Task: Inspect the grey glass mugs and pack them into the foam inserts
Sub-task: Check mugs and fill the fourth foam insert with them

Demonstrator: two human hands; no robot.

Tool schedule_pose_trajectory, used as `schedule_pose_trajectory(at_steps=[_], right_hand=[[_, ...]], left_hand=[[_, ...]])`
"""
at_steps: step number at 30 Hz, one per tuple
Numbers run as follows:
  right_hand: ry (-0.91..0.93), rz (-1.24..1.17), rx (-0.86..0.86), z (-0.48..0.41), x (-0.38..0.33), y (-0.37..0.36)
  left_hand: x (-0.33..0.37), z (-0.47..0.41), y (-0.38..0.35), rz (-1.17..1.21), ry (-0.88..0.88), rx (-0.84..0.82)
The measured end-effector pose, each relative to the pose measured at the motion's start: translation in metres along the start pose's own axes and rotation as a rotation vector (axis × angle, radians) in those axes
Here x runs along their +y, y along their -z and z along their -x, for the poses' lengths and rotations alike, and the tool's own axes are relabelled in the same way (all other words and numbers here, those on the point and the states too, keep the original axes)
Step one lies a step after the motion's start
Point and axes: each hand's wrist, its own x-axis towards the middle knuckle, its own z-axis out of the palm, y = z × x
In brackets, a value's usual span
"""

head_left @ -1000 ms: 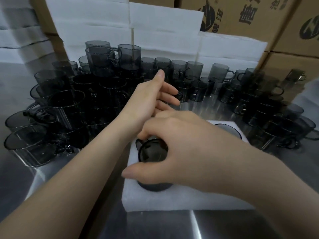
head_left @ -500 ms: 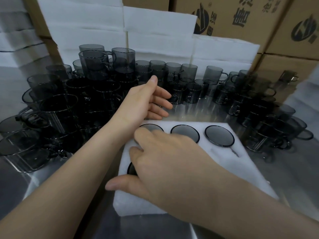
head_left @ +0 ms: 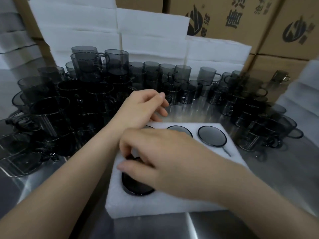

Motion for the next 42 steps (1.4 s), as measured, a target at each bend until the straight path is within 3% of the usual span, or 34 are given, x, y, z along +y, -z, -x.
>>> schedule_pose_trajectory(at_steps=[3,5,7,9,12,15,18,29,37,42], right_hand=[[-0.151,-0.121,0.203,0.002,0.015,0.034],[-0.301,-0.075,0.421,0.002,0.040,0.051],[-0.549,0.024,0.534,0.007,0.076,0.066],[-0.804,0.127,0.528,0.018,0.115,0.074],[-1.107,0.217,0.339,0.034,0.154,0.068],[-1.229,0.250,0.196,0.037,0.170,0.059],[-1.261,0.282,0.232,0.036,0.177,0.056],[-1.054,0.156,0.297,0.035,0.161,0.060],[-0.491,-0.120,0.505,0.018,0.122,0.053],[-0.142,-0.306,0.587,0.007,0.097,0.036]], left_hand=[[-0.002,0.001,-0.002,-0.194,-0.095,-0.058],[-0.002,0.003,-0.004,-0.281,-0.095,-0.064],[-0.002,0.003,-0.007,-0.352,-0.084,-0.071],[-0.003,0.005,-0.008,-0.418,-0.101,-0.087],[-0.003,0.006,-0.007,-0.469,-0.103,-0.118],[-0.003,0.005,-0.008,-0.505,-0.110,-0.130],[-0.003,0.005,-0.009,-0.512,-0.120,-0.124],[-0.002,0.003,-0.008,-0.485,-0.116,-0.117],[-0.009,-0.002,-0.007,-0.467,-0.095,-0.147],[-0.012,-0.003,-0.005,-0.304,-0.146,-0.105]])
